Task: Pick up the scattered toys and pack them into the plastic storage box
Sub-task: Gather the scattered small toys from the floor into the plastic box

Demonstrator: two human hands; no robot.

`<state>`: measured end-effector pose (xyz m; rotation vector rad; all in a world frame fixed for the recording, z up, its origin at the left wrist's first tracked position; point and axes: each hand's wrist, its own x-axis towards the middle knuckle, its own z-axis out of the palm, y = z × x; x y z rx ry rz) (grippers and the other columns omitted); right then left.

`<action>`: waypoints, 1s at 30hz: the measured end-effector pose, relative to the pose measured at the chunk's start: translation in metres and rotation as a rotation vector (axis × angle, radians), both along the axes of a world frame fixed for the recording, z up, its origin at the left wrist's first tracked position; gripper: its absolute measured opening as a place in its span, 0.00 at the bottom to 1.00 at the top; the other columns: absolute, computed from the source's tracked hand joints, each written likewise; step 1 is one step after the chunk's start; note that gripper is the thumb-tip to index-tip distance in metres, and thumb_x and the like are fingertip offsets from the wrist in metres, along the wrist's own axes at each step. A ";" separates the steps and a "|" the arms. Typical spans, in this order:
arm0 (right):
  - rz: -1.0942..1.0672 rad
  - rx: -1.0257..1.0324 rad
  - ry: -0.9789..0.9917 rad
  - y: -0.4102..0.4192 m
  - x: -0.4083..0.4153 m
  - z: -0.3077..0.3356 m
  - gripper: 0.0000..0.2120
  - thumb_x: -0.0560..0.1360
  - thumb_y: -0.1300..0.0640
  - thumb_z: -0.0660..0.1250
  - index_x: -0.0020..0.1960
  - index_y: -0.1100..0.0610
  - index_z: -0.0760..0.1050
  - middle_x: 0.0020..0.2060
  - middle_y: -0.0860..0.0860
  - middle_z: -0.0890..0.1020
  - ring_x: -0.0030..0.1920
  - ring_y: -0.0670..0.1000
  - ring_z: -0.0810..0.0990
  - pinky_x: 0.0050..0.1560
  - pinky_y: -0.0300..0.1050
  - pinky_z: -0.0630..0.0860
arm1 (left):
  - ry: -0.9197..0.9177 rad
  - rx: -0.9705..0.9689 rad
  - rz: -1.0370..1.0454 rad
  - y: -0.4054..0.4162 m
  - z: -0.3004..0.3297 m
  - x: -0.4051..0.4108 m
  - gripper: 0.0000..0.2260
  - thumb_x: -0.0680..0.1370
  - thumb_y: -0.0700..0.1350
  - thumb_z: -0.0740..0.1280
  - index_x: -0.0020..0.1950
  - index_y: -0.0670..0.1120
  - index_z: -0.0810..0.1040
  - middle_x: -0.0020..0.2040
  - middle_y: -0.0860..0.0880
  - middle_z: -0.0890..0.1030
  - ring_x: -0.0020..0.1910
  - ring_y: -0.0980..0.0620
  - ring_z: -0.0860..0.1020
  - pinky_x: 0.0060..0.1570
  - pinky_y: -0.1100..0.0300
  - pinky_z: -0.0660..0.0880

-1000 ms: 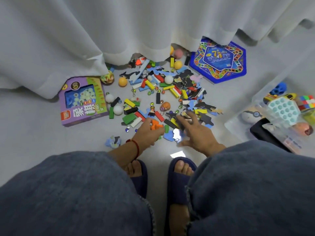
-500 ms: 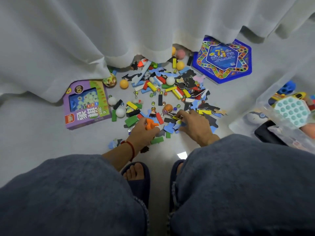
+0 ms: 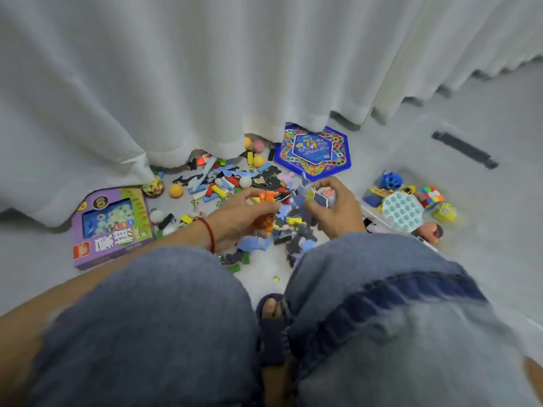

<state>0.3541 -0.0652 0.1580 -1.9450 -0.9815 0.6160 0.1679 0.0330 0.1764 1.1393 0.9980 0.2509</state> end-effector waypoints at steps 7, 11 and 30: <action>-0.536 0.166 0.572 -0.065 0.096 0.078 0.05 0.74 0.62 0.67 0.49 0.62 0.73 0.35 0.59 0.74 0.28 0.55 0.75 0.35 0.50 0.81 | -0.335 -0.179 -0.318 -0.020 0.097 0.106 0.22 0.79 0.39 0.68 0.72 0.41 0.67 0.48 0.42 0.83 0.53 0.45 0.82 0.66 0.48 0.73; -0.605 0.237 0.973 -0.101 0.122 0.092 0.12 0.75 0.54 0.63 0.51 0.63 0.68 0.42 0.58 0.75 0.43 0.61 0.79 0.56 0.56 0.76 | -0.304 -0.071 -0.346 -0.025 0.118 0.128 0.28 0.77 0.34 0.67 0.76 0.45 0.64 0.67 0.40 0.74 0.61 0.42 0.78 0.60 0.46 0.77; 0.603 -0.579 -0.201 -0.008 -0.060 -0.085 0.19 0.76 0.50 0.67 0.66 0.48 0.72 0.60 0.51 0.78 0.54 0.49 0.79 0.56 0.47 0.77 | 0.689 0.409 0.196 -0.011 -0.106 -0.164 0.14 0.73 0.38 0.70 0.57 0.48 0.77 0.52 0.46 0.79 0.46 0.49 0.78 0.43 0.60 0.75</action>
